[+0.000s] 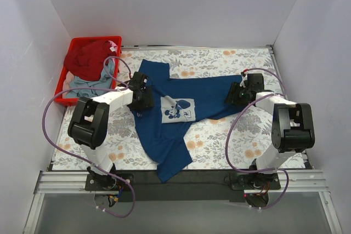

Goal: Fold and stack the t-shirts
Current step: Flatten the tshirt out

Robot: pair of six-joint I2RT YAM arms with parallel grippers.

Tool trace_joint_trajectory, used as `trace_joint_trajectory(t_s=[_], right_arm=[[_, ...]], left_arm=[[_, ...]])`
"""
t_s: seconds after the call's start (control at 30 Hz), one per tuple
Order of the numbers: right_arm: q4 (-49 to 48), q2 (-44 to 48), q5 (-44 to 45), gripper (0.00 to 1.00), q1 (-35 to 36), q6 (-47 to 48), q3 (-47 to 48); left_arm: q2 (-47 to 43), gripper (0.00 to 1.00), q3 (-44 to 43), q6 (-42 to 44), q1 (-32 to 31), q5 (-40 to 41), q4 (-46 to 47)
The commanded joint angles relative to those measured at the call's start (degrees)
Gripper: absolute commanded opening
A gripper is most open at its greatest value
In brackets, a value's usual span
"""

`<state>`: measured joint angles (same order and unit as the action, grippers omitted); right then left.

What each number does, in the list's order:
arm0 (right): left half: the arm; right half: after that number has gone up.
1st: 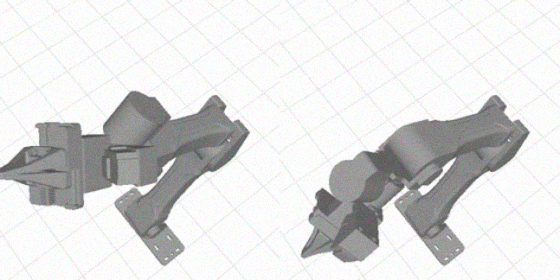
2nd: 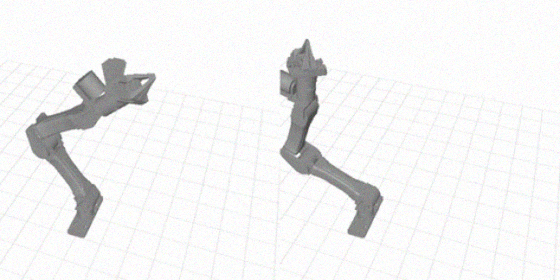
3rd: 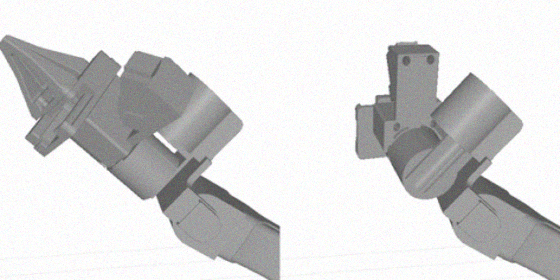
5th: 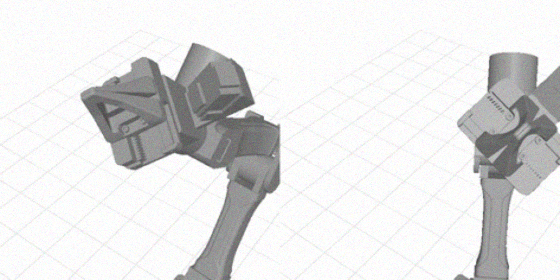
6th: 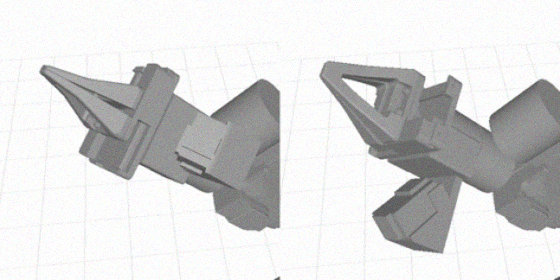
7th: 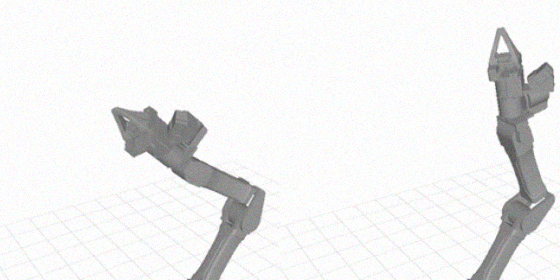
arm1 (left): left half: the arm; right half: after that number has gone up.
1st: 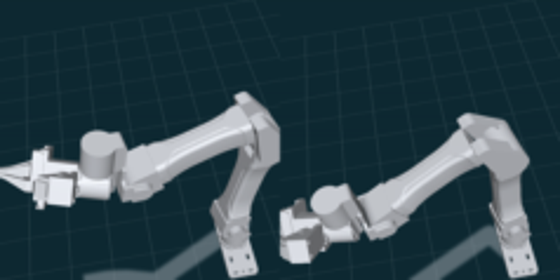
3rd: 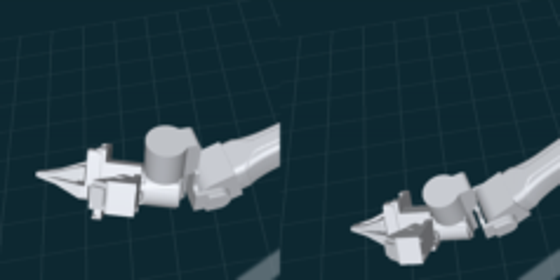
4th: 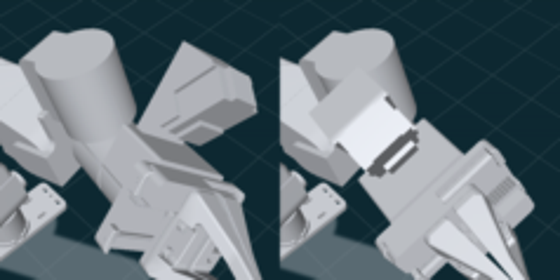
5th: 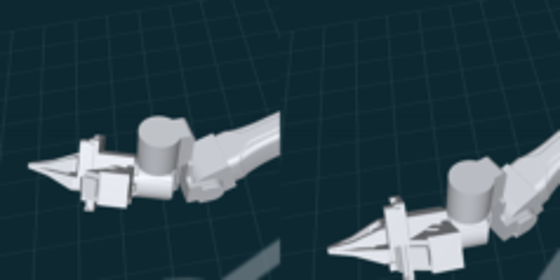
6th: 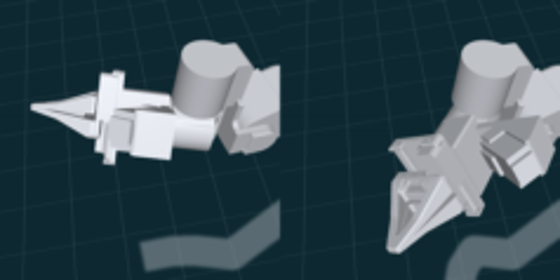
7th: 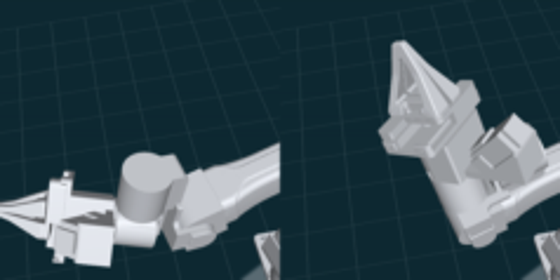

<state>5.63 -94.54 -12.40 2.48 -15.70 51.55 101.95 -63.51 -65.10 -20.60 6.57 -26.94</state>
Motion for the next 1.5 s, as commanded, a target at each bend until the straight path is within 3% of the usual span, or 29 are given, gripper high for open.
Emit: trace_joint_trajectory(t_s=[0.0,0.23,0.3,0.37,0.47,0.63,0.67,0.7,0.83,0.97,1.13,1.27,1.47], right_arm=[[1.75,0.76,-0.69,0.66,-0.02,-0.99,-2.59],[10.36,8.92,2.21,0.66,-0.02,-1.70,-12.94],[13.08,13.56,2.91,0.67,-0.11,-2.49,-15.07],[16.85,17.35,2.65,0.67,-0.19,-2.66,-17.00],[19.33,21.92,2.39,0.68,-0.28,-2.05,-16.31],[19.16,23.27,1.42,0.68,-0.11,0.66,-9.81],[18.98,22.83,1.42,0.68,0.15,1.37,-8.84],[18.81,21.87,1.59,0.68,0.59,1.90,-7.96],[17.49,20.28,2.03,0.68,3.31,2.61,-5.85],[17.40,20.36,2.91,0.68,6.48,3.92,-5.49],[17.14,21.41,3.18,0.68,8.07,4.28,-5.93],[16.78,22.21,2.91,0.68,8.51,4.54,-7.16],[16.26,22.12,2.39,0.68,8.59,4.63,-7.60]], left_arm=[[-2.28,0.65,3.99,-1.52,0.12,-3.39,-2.32],[-8.68,0.64,14.80,-3.98,0.03,-10.34,-8.30],[-10.89,0.60,17.61,-8.53,-0.40,-10.01,-11.36],[-13.34,0.54,18.59,-8.91,-0.84,-17.27,-11.91],[-14.58,0.54,16.84,-9.70,-1.81,-18.87,-14.80],[-15.91,0.60,5.70,-7.07,-1.46,-9.84,-18.42],[-15.56,0.61,1.32,-6.27,-1.29,-7.30,-17.46],[-14.86,0.63,-0.55,-5.40,-1.20,0.12,-14.84],[-4.70,0.64,-11.53,1.72,0.29,8.35,-7.44],[6.92,0.63,-23.49,6.38,3.19,8.55,-5.67],[16.86,0.51,-33.33,8.06,6.36,5.13,-2.42],[22.84,0.42,-37.39,10.26,7.06,3.81,-2.59],[25.84,0.40,-37.39,11.84,7.50,-0.49,-1.54]])
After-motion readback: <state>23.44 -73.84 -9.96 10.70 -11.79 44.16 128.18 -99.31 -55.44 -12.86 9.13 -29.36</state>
